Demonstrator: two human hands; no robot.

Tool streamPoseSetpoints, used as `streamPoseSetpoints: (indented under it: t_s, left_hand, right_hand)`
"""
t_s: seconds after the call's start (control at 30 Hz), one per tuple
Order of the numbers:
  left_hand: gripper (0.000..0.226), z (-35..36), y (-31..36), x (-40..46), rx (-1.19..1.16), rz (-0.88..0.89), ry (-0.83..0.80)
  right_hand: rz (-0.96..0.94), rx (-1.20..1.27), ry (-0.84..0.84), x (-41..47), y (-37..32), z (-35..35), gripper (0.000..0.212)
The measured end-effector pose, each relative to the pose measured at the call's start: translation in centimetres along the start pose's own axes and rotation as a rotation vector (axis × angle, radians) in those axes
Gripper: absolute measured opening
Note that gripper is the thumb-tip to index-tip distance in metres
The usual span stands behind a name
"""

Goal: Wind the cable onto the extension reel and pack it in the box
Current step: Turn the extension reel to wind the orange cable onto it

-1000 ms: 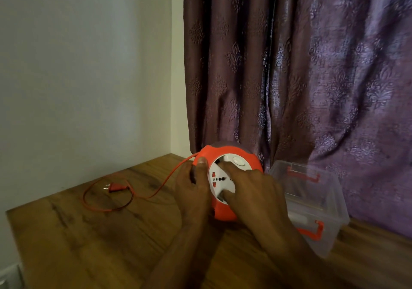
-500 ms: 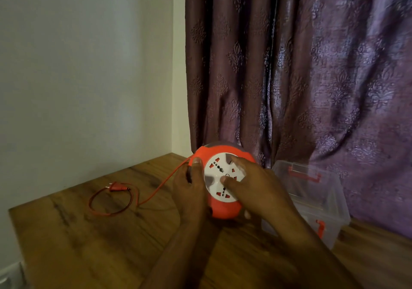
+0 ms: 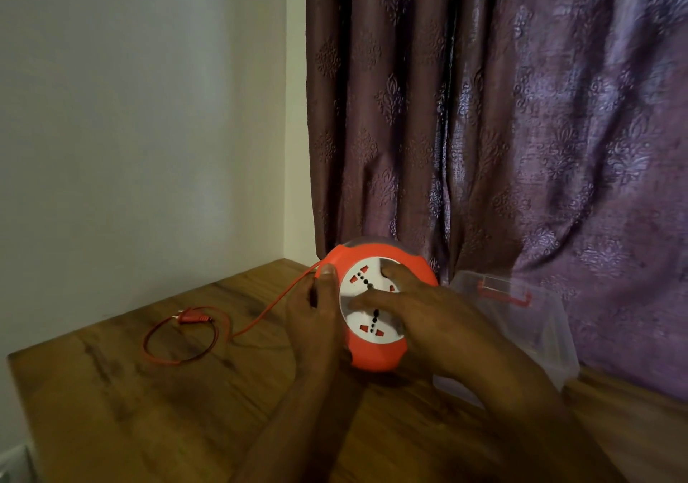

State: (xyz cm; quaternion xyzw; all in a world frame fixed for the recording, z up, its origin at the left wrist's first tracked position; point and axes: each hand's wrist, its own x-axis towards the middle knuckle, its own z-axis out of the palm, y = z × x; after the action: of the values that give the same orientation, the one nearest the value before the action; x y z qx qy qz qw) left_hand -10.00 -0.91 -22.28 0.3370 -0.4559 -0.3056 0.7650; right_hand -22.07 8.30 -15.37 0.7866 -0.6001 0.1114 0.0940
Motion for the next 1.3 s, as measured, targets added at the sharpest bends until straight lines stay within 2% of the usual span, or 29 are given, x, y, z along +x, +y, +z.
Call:
streamPoseSetpoints:
  t_s: [0.13, 0.2, 0.37, 0.53, 0.67, 0.8, 0.9, 1.3]
  left_hand:
    - [0.038, 0.0, 0.0, 0.1, -0.016, 0.002, -0.002]
    - [0.043, 0.0, -0.1, 0.2, -0.012, 0.009, 0.012]
    - [0.034, 0.0, 0.2, 0.4, -0.017, 0.011, 0.027]
    - [0.056, 0.0, 0.1, 0.3, -0.015, 0.004, 0.017]
    - [0.040, 0.0, 0.3, 0.1, -0.017, -0.002, -0.001]
    - [0.040, 0.1, 0.3, 0.0, -0.018, 0.013, 0.004]
    - [0.030, 0.4, 0.0, 0.0, 0.001, 0.069, 0.012]
    - [0.038, 0.8, -0.2, -0.6, 0.061, 0.177, -0.018]
  right_hand:
    - [-0.005, -0.060, 0.019, 0.2, -0.4, 0.3, 0.070]
    - [-0.004, -0.087, 0.075, 0.3, -0.5, 0.6, 0.066]
    - [0.045, -0.124, 0.233, 0.7, -0.6, 1.2, 0.064]
    - [0.079, -0.139, 0.340, 1.0, -0.4, 2.1, 0.071]
    - [0.127, -0.125, 0.401, 1.1, -0.7, 2.5, 0.067]
    - [0.226, -0.077, 0.462, 1.1, -1.1, 2.6, 0.069]
    - [0.301, -0.045, 0.473, 1.2, -1.2, 2.7, 0.070]
    - [0.480, 0.123, 0.535, 1.4, -1.1, 3.0, 0.070]
